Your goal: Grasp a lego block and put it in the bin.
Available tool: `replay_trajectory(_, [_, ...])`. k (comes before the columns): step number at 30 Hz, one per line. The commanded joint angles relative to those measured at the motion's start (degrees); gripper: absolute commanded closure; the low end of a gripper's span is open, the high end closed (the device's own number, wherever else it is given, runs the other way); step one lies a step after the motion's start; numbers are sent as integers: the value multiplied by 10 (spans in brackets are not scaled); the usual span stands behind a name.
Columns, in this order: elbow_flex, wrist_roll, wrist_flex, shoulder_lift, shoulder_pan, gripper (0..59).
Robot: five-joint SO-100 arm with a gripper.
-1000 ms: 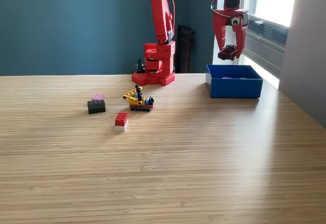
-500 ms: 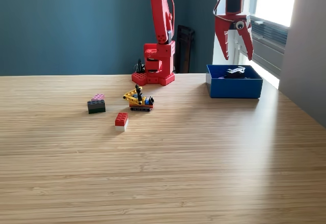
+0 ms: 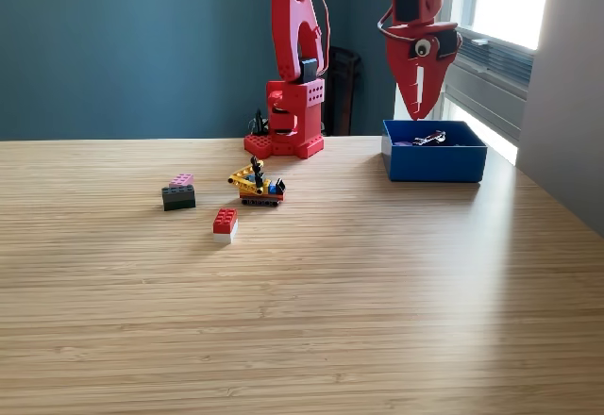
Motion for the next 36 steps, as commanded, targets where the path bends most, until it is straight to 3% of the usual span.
replay_trajectory(1, [-42, -48, -4, 7, 143, 585])
replay_trajectory(6, [-42, -94, -10, 7, 232, 585])
replay_trajectory(16, [-21, -122, -19, 7, 280, 585])
replay_trajectory(36, [25, -148, -120, 7, 392, 585])
